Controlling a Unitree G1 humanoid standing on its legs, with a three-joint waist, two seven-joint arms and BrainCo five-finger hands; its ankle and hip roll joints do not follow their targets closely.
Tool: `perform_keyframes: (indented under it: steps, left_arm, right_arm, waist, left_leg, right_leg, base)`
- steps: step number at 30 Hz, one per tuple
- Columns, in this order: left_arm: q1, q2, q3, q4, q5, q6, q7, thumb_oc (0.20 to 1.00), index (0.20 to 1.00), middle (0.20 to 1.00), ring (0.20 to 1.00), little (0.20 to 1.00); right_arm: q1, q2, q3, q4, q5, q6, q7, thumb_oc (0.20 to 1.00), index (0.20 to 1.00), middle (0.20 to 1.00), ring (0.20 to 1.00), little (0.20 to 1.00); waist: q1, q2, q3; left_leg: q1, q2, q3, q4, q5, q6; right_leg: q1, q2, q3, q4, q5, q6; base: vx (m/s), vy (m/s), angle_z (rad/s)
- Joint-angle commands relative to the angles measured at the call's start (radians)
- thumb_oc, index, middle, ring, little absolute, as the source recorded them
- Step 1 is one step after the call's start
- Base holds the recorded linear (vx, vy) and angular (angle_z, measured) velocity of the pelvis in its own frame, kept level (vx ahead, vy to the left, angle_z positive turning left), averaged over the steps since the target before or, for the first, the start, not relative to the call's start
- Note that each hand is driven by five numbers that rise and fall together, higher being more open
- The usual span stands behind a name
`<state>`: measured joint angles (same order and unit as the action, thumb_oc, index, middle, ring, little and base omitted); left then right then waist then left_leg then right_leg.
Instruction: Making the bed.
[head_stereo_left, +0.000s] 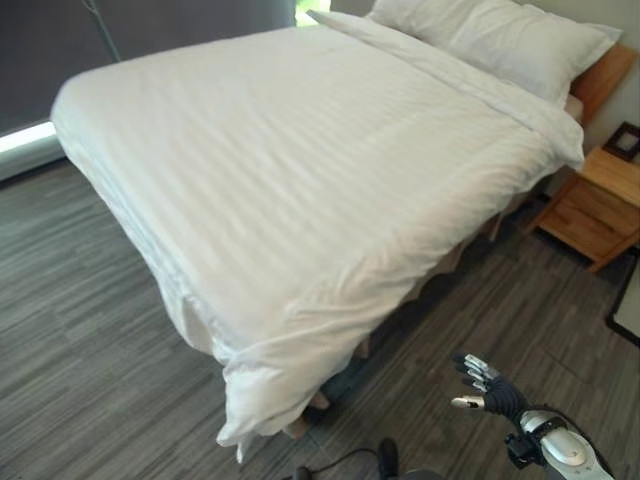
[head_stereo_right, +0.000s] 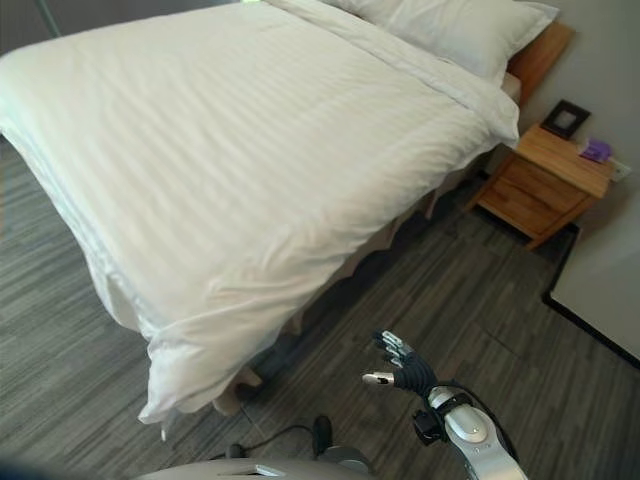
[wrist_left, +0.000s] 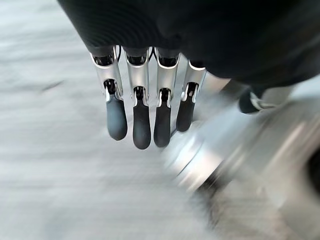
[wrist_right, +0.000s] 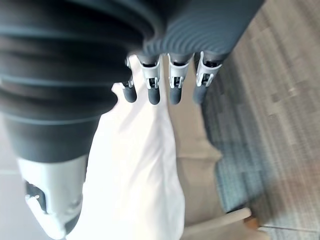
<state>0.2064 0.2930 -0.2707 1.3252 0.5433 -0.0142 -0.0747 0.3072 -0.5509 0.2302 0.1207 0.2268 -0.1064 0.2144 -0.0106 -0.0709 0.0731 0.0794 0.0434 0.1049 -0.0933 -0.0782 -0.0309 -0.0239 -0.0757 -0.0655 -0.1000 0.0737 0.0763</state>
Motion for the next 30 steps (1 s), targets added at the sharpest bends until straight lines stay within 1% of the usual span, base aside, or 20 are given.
perform_keyframes:
  steps: [1,4,5,6,8,9,11,12,13,14,16,17,18,19,21,22,23,25,26,30]
  left_arm:
    - [-0.007,-0.007,-0.02,0.054,0.071,-0.014,-0.036,1.0,1.0,1.0,1.0,1.0]
    - [0.025,0.007,-0.033,0.032,0.093,-0.032,-0.054,1.0,1.0,1.0,1.0,1.0]
    - [0.048,0.023,0.015,0.024,0.021,-0.041,-0.069,1.0,1.0,1.0,1.0,1.0]
    - [0.05,0.024,0.016,0.021,0.019,-0.04,-0.071,1.0,1.0,1.0,1.0,1.0]
    - [0.125,0.04,0.093,0.042,-0.053,-0.048,-0.123,1.0,1.0,1.0,1.0,1.0]
    - [0.128,0.04,0.094,0.041,-0.054,-0.048,-0.123,1.0,1.0,1.0,1.0,1.0]
    - [0.133,0.025,0.17,0.036,-0.174,-0.039,-0.077,1.0,1.0,1.0,1.0,1.0]
    - [0.131,0.026,0.17,0.037,-0.176,-0.039,-0.076,1.0,1.0,1.0,1.0,1.0]
    - [0.099,0.024,0.208,0.001,-0.287,-0.041,-0.055,1.0,1.0,1.0,1.0,1.0]
    - [0.019,0.266,0.376,-0.077,-0.538,-0.069,-0.185,1.0,1.0,1.0,1.0,1.0]
    - [0.123,0.338,0.515,-0.378,-0.803,-0.103,-0.273,1.0,1.0,1.0,1.0,1.0]
    - [0.126,0.338,0.518,-0.381,-0.803,-0.102,-0.273,1.0,1.0,1.0,1.0,1.0]
    - [0.184,0.358,0.593,-0.597,-1.028,-0.1,-0.302,1.0,1.0,1.0,1.0,1.0]
    - [0.198,0.355,0.605,-0.686,-1.077,-0.107,-0.288,1.0,1.0,1.0,1.0,1.0]
    - [0.216,0.327,0.631,-0.97,-1.211,-0.125,-0.248,1.0,1.0,1.0,1.0,1.0]
    - [0.221,0.326,0.634,-0.976,-1.211,-0.122,-0.246,1.0,1.0,1.0,1.0,1.0]
    - [0.205,0.312,0.629,-1.113,-1.302,-0.139,-0.25,1.0,1.0,1.0,1.0,1.0]
    - [0.185,0.301,0.619,-1.156,-1.316,-0.146,-0.237,1.0,1.0,1.0,1.0,1.0]
    - [0.132,0.303,0.582,-1.233,-1.358,-0.152,-0.238,1.0,1.0,1.0,1.0,1.0]
    - [0.071,0.313,0.514,-1.271,-1.357,-0.166,-0.238,1.0,1.0,1.0,1.0,1.0]
  right_arm:
    - [-0.01,-0.006,-0.051,-0.098,-0.033,-0.031,0.015,1.0,1.0,1.0,1.0,1.0]
    - [-0.015,-0.011,-0.062,-0.078,-0.048,-0.026,0.016,1.0,1.0,1.0,1.0,1.0]
    - [-0.025,-0.016,-0.073,-0.061,-0.05,-0.021,0.015,1.0,1.0,1.0,1.0,1.0]
    - [-0.026,-0.016,-0.071,-0.06,-0.05,-0.021,0.015,1.0,1.0,1.0,1.0,1.0]
    - [-0.035,-0.013,-0.096,-0.03,-0.052,-0.008,0.017,1.0,1.0,1.0,1.0,1.0]
    - [-0.035,-0.014,-0.094,-0.029,-0.052,-0.008,0.017,1.0,1.0,1.0,1.0,1.0]
    - [-0.04,-0.001,-0.087,-0.015,-0.065,0.008,0.024,1.0,1.0,1.0,1.0,1.0]
    - [-0.043,0.0,-0.085,-0.013,-0.065,0.007,0.024,1.0,1.0,1.0,1.0,1.0]
    - [-0.043,0.008,-0.081,-0.012,-0.057,0.008,0.019,1.0,1.0,1.0,1.0,1.0]
    - [-0.038,0.007,-0.093,-0.005,-0.029,0.004,0.033,1.0,1.0,1.0,1.0,1.0]
    - [-0.021,0.021,-0.105,0.005,-0.013,-0.014,0.07,1.0,1.0,1.0,1.0,1.0]
    - [-0.022,0.021,-0.103,0.006,-0.013,-0.014,0.07,1.0,1.0,1.0,1.0,1.0]
    - [-0.02,0.027,-0.12,0.005,-0.026,-0.028,0.097,1.0,1.0,1.0,1.0,1.0]
    - [-0.013,0.029,-0.127,-0.004,-0.026,-0.029,0.105,1.0,1.0,1.0,1.0,1.0]
    - [0.002,0.038,-0.132,-0.009,-0.034,-0.033,0.113,1.0,1.0,1.0,1.0,1.0]
    - [0.002,0.037,-0.131,-0.009,-0.034,-0.033,0.113,1.0,1.0,1.0,1.0,1.0]
    - [-0.001,0.05,-0.121,0.015,-0.038,-0.038,0.104,1.0,1.0,1.0,1.0,1.0]
    - [-0.002,0.051,-0.117,0.018,-0.041,-0.044,0.102,1.0,1.0,1.0,1.0,1.0]
    - [0.0,0.051,-0.105,0.023,-0.043,-0.047,0.103,1.0,1.0,1.0,1.0,1.0]
    - [0.003,0.046,-0.089,0.014,-0.043,-0.051,0.11,1.0,1.0,1.0,1.0,1.0]
  waist:
    - [0.036,-0.007,-0.004]
    - [0.042,0.008,-0.014]
    - [0.051,0.021,-0.018]
    - [0.048,0.021,-0.018]
    - [0.056,0.04,-0.023]
    - [0.055,0.04,-0.024]
    - [0.058,0.052,-0.028]
    - [0.056,0.051,-0.025]
    - [0.056,0.052,-0.027]
    - [0.049,0.063,-0.025]
    - [0.064,0.071,-0.02]
    - [0.062,0.069,-0.024]
    - [0.069,0.071,-0.021]
    - [0.067,0.071,-0.02]
    - [0.061,0.069,-0.018]
    - [0.059,0.069,-0.018]
    - [0.053,0.065,-0.015]
    - [0.049,0.063,-0.011]
    - [0.041,0.059,-0.003]
    - [0.027,0.047,0.015]
  left_leg:
    - [-0.025,-0.018,-0.048,0.006,0.072,0.032]
    - [-0.016,-0.02,-0.054,0.006,0.072,0.032]
    - [-0.015,-0.02,-0.06,0.006,0.076,0.032]
    - [-0.015,-0.02,-0.062,0.006,0.076,0.032]
    - [-0.012,-0.023,-0.065,0.006,0.08,0.032]
    - [-0.011,-0.023,-0.065,0.006,0.08,0.033]
    - [-0.008,-0.025,-0.068,0.006,0.081,0.032]
    - [-0.007,-0.025,-0.069,0.006,0.081,0.032]
    - [-0.009,-0.024,-0.07,0.006,0.083,0.032]
    - [-0.001,-0.025,-0.075,0.006,0.087,0.026]
    - [-0.001,-0.028,-0.095,0.006,0.093,0.025]
    - [-0.006,-0.029,-0.096,0.006,0.096,0.025]
    - [-0.01,-0.031,-0.104,0.006,0.1,0.024]
    - [-0.011,-0.031,-0.106,0.006,0.101,0.024]
    - [-0.016,-0.034,-0.11,0.006,0.103,0.023]
    - [-0.015,-0.034,-0.11,0.006,0.103,0.023]
    - [-0.02,-0.033,-0.109,0.006,0.105,0.021]
    - [-0.021,-0.034,-0.109,0.006,0.105,0.021]
    - [-0.024,-0.034,-0.11,0.006,0.105,0.02]
    - [-0.029,-0.032,-0.107,0.006,0.106,0.019]
  right_leg:
    - [0.022,-0.012,-0.036,0.102,-0.027,0.052]
    - [0.036,-0.016,-0.042,0.101,-0.031,0.052]
    - [0.039,-0.02,-0.045,0.102,-0.031,0.05]
    - [0.04,-0.02,-0.047,0.102,-0.032,0.05]
    - [0.045,-0.025,-0.052,0.104,-0.032,0.049]
    - [0.046,-0.025,-0.052,0.104,-0.032,0.049]
    - [0.053,-0.027,-0.055,0.104,-0.033,0.045]
    - [0.055,-0.027,-0.056,0.104,-0.034,0.045]
    - [0.054,-0.028,-0.058,0.103,-0.034,0.045]
    - [0.062,-0.032,-0.063,0.103,-0.034,0.049]
    - [0.07,-0.038,-0.077,0.099,-0.033,0.053]
    - [0.067,-0.038,-0.078,0.098,-0.03,0.053]
    - [0.069,-0.041,-0.087,0.095,-0.028,0.055]
    - [0.07,-0.042,-0.09,0.094,-0.028,0.055]
    - [0.072,-0.043,-0.095,0.087,-0.026,0.054]
    - [0.073,-0.043,-0.095,0.087,-0.026,0.054]
    - [0.072,-0.043,-0.096,0.083,-0.024,0.055]
    - [0.072,-0.043,-0.094,0.08,-0.023,0.054]
    - [0.07,-0.042,-0.091,0.078,-0.022,0.054]
    - [0.062,-0.042,-0.085,0.077,-0.016,0.054]
  base:
    - [0.02,-0.015,0.18]
    - [0.01,-0.006,0.07]
    - [0.0,0.0,0.0]
    - [0.0,0.0,0.0]
    - [0.0,0.01,0.11]
    - [0.01,0.01,0.14]
    - [0.01,0.009,0.09]
    - [0.0,0.0,0.0]
    - [0.0,0.038,0.09]
    - [-0.01,0.049,0.19]
    - [-0.01,0.035,0.25]
    - [-0.02,0.015,0.12]
    - [-0.02,0.018,0.11]
    - [-0.02,0.028,0.07]
    - [-0.01,0.015,0.02]
    - [0.0,0.0,0.0]
    - [-0.02,0.024,0.05]
    - [-0.03,0.02,0.03]
    - [-0.04,0.008,-0.01]
    - [-0.05,0.008,-0.05]
